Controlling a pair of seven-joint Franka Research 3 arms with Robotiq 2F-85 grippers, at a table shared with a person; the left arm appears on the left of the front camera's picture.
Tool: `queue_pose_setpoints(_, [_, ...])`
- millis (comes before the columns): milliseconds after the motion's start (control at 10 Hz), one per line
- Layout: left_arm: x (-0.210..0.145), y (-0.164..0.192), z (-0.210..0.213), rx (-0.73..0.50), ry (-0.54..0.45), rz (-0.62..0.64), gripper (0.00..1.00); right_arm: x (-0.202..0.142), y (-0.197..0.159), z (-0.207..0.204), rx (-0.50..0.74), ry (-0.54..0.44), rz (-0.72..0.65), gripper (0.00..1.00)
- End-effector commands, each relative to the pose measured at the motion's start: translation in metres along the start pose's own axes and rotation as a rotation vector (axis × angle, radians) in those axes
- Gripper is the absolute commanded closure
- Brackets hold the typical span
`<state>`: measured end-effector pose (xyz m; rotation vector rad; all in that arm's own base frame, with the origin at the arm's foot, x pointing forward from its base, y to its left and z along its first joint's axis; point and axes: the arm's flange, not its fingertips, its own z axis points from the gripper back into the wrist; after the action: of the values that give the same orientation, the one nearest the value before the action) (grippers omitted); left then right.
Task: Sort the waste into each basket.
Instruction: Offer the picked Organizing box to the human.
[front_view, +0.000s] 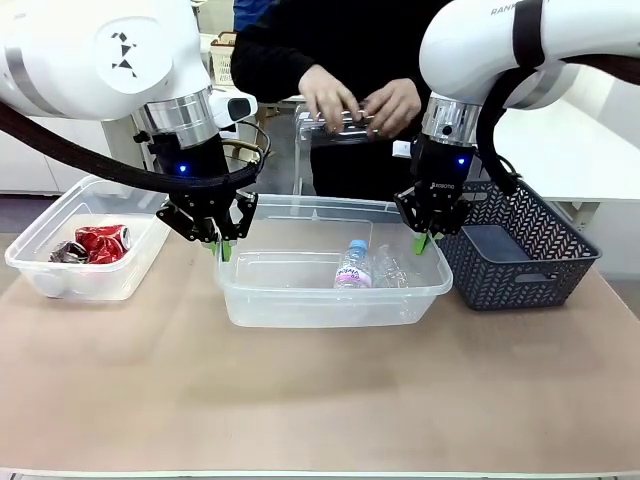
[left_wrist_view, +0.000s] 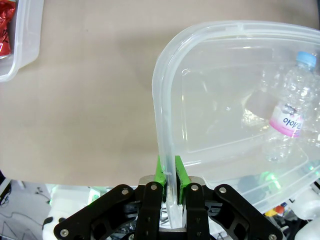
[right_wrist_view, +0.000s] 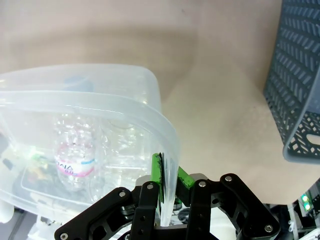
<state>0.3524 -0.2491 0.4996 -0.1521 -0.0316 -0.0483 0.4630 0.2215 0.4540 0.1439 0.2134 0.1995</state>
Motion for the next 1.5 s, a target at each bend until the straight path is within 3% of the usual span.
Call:
queue_pose_setpoints(0, [-0.0041, -0.0058, -0.0011, -0.025, -0.004, 0.001, 0.92, -0.0032, 0.0055, 0.0023, 0.002, -0.01, 0.01, 0.95])
queue_pose_setpoints(1400, [-0.0041, -0.0058, -0.0011, -0.025, -0.004, 0.001, 0.92, -0.0032, 0.0055, 0.0023, 0.002, -0.01, 0.01, 0.95])
